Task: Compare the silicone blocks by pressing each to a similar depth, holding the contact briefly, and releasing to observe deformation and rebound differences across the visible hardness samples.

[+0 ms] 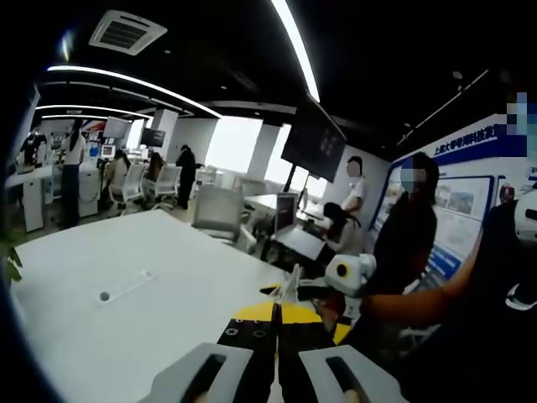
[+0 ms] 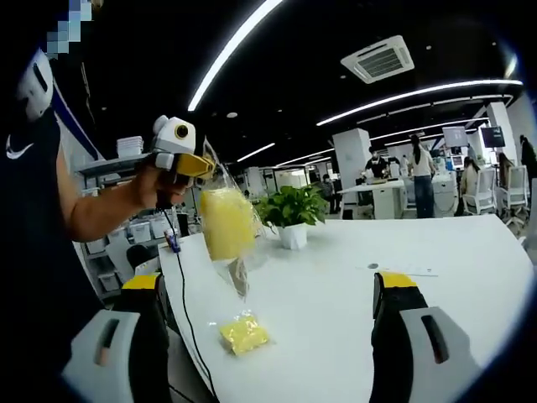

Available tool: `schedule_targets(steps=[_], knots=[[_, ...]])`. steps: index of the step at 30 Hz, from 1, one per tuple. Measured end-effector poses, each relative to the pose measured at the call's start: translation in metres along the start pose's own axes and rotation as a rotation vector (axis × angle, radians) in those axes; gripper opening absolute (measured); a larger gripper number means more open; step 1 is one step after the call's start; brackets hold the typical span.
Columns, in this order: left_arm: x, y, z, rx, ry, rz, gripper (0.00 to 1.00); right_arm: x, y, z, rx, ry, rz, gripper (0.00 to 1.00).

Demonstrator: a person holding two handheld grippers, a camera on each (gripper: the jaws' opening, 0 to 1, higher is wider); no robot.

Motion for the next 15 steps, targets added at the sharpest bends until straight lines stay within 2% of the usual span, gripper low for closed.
schedule_targets(steps=[5,15], knots=[[-0.002,0.004,-0.003,0.013,-0.001,0.015,0.0,0.012,-0.006,-0.012,0.017,0.042,-0.048,0.96],[-0.002,0.007,-0.003,0.015,0.008,0.019,0.0,0.026,-0.023,-0.018,0.04,0.063,-0.135,0.87]])
Point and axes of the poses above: the point that each gripper's makers call its tool centre point, and the gripper's own axes: x roughly forward along the fingers, y roughly to its right, z roughly out of its underside, the point moved 8 cm from there along -x, roughly backward along the fingers, and after that the axes turned 6 degrees about z, right-handed, at the moved point
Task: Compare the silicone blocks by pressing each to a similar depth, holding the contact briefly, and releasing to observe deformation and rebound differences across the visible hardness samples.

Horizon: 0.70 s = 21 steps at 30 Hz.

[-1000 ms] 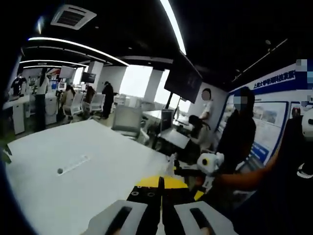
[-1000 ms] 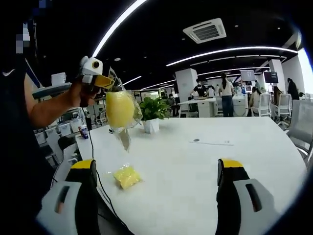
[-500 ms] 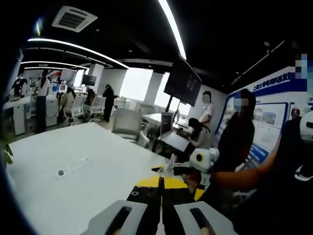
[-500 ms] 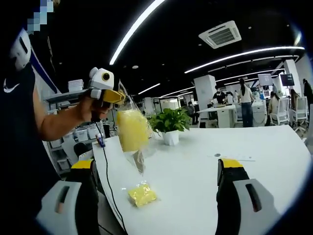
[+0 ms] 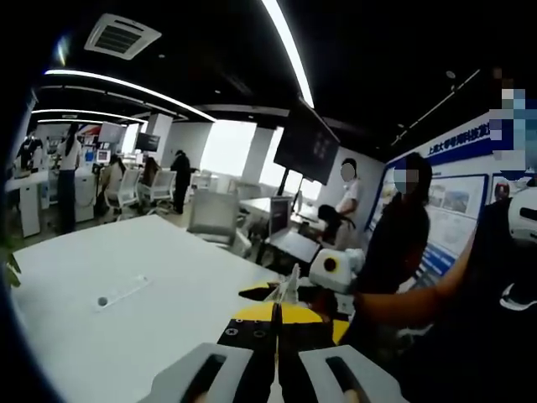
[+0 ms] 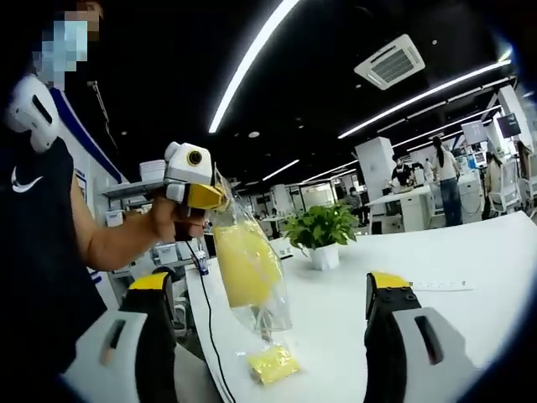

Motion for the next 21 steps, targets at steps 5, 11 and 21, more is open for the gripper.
schedule_targets(steps=[5,11,21], knots=[[0.001,0.003,0.0,-0.003,-0.001,0.007,0.0,0.009,-0.006,-0.002,-0.003,-0.003,-0.042,0.82],[0.002,0.006,-0.002,-0.009,0.004,0.015,0.0,0.021,-0.013,-0.01,-0.003,-0.001,-0.101,0.8],[0.002,0.01,-0.004,-0.013,0.005,0.028,0.0,0.032,-0.019,-0.017,-0.004,0.01,-0.153,0.69]])
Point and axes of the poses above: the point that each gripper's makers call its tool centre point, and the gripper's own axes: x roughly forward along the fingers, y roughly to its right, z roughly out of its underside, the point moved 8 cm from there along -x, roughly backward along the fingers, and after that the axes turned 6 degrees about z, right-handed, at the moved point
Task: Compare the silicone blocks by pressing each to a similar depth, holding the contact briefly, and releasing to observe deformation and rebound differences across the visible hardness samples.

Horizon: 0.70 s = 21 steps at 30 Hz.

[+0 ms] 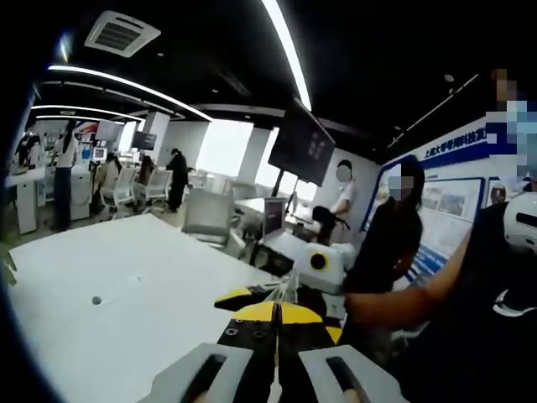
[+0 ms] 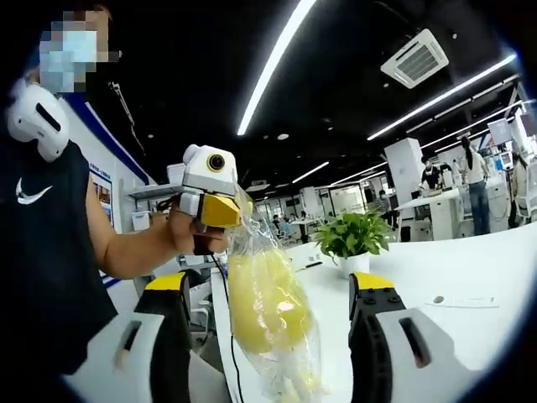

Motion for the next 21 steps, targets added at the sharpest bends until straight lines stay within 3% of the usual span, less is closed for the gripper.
schedule_targets(steps=[14,21], knots=[[-0.0018,0.0015,-0.0032,0.004,0.001,0.013,0.0,0.0003,-0.0015,0.0086,0.02,-0.049,-0.042,0.49],[-0.0023,0.0016,-0.0029,-0.008,0.01,0.02,0.0,0.0006,-0.002,0.0051,0.018,-0.03,-0.048,0.37]])
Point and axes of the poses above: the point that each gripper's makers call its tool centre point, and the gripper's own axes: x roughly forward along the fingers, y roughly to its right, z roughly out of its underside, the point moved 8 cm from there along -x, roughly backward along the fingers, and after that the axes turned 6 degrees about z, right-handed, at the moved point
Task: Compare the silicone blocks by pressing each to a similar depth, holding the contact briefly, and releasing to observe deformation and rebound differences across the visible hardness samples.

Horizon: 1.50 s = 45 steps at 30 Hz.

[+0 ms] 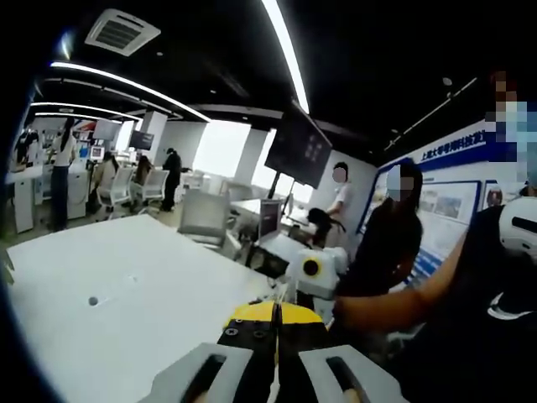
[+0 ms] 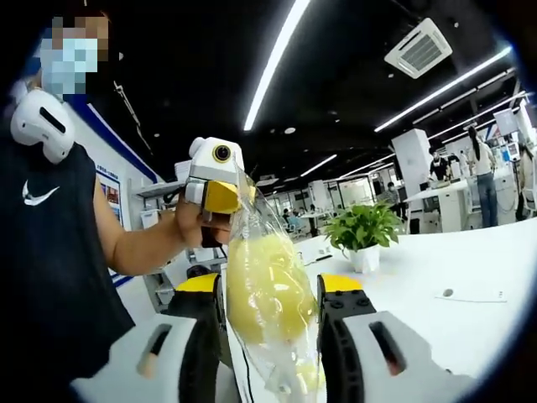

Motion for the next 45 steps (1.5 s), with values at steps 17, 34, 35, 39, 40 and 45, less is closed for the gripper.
schedule_targets(steps=[17,34,35,39,40,45], knots=[[-0.003,0.001,0.0,-0.001,0.011,0.006,0.0,-0.001,-0.001,-0.002,-0.001,-0.025,-0.02,0.25],[-0.004,0.005,-0.002,0.009,0.04,0.032,0.0,-0.004,-0.008,-0.01,0.046,-0.073,-0.036,0.11],[-0.003,0.005,-0.002,0.011,0.041,0.033,0.0,-0.005,-0.009,-0.011,0.06,-0.081,-0.038,0.11],[-0.002,0.004,-0.001,0.013,0.045,0.033,0.0,-0.005,-0.009,-0.01,0.07,-0.095,-0.034,0.08],[-0.002,0.004,-0.001,0.014,0.047,0.035,0.0,-0.006,-0.009,-0.01,0.072,-0.1,-0.034,0.08],[-0.003,0.005,-0.001,0.041,0.057,0.041,0.0,-0.006,-0.01,-0.013,0.078,-0.114,-0.041,0.06]])
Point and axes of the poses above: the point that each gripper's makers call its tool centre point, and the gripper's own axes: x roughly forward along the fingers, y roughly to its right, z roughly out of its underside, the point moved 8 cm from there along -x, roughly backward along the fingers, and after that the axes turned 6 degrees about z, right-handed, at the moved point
